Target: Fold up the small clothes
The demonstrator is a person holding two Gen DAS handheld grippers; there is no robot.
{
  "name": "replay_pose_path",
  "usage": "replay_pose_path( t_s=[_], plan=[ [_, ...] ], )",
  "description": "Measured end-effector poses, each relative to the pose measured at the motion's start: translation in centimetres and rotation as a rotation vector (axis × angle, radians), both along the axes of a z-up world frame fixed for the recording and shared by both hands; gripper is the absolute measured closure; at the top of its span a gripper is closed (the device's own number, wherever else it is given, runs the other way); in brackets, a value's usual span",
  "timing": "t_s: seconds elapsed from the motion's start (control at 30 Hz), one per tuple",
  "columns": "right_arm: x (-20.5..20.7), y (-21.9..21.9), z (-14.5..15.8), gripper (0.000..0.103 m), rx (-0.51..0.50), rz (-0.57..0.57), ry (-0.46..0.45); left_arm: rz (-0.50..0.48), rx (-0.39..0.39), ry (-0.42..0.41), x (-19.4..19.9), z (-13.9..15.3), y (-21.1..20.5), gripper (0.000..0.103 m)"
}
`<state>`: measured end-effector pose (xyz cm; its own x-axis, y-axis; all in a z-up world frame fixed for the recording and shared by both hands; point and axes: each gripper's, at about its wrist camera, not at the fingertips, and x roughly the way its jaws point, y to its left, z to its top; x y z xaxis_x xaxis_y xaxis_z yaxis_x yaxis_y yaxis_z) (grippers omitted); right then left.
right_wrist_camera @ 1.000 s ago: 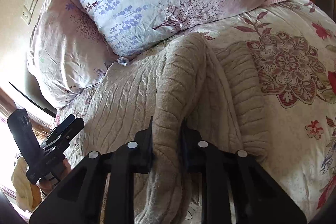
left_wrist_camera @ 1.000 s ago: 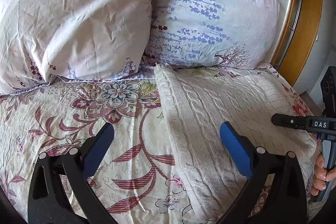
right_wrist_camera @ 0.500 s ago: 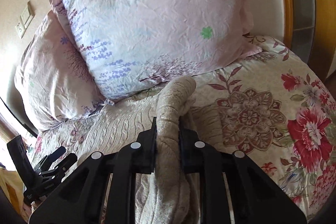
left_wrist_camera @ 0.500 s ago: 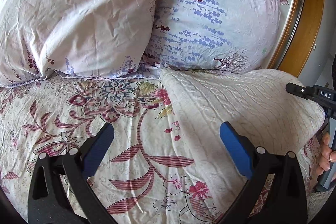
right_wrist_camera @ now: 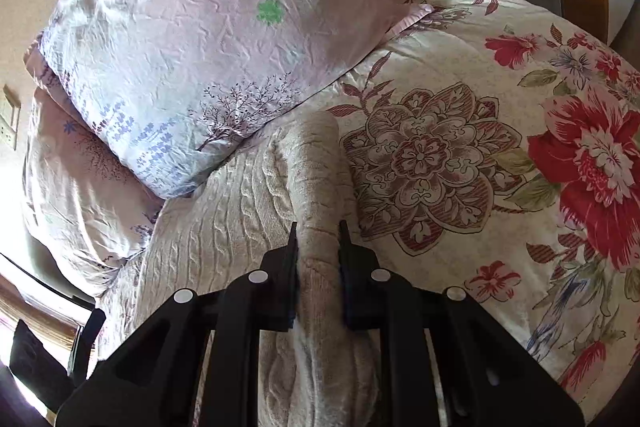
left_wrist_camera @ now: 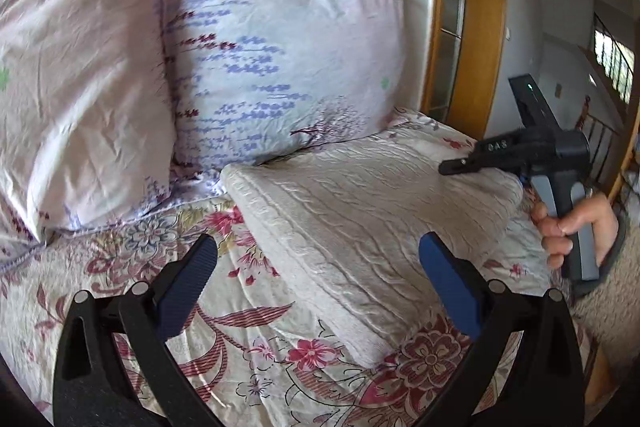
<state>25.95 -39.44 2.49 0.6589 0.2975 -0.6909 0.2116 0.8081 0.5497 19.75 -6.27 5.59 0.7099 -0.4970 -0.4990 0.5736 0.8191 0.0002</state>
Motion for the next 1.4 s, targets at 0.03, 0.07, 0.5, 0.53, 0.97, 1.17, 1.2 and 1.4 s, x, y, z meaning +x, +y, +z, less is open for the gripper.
replay_pose_path(
  t_s=[0.03, 0.07, 0.5, 0.53, 0.97, 1.17, 1.2, 1.4],
  plan=[
    [0.0, -0.1, -0.1, 0.086, 0.009, 0.0, 0.004, -0.024, 0.041, -0.026, -0.6, 0.0, -0.6, 0.002],
    [0.0, -0.1, -0.2, 0.086, 0.013, 0.001, 0.008, -0.043, 0.086, -0.051, -1.2, -0.2, -1.3, 0.002],
    [-0.1, -0.3, -0.5, 0.081, 0.042, 0.005, 0.031, 0.014, 0.305, 0.011, -1.3, -3.4, -2.8, 0.002],
    [-0.3, -0.5, -0.5, 0.079, 0.045, -0.001, 0.034, 0.023, 0.275, 0.041, -0.9, -3.4, -2.4, 0.002],
    [-4.1, -2.1, -1.0, 0.051, 0.102, -0.017, 0.057, 0.112, 0.282, 0.124, -0.6, -4.3, -2.3, 0.002],
    [-4.9, -2.1, -1.5, 0.051, 0.152, -0.005, 0.052, 0.148, 0.269, 0.148, -0.4, -4.4, -2.0, 0.002],
    [-5.1, -2.1, -1.5, 0.051, 0.159, -0.003, 0.05, 0.154, 0.268, 0.151, -0.3, -4.4, -1.9, 0.002],
    [-5.4, -2.1, -1.9, 0.051, 0.196, -0.002, 0.044, 0.166, 0.289, 0.156, -0.4, -4.5, -2.1, 0.002]
  ],
)
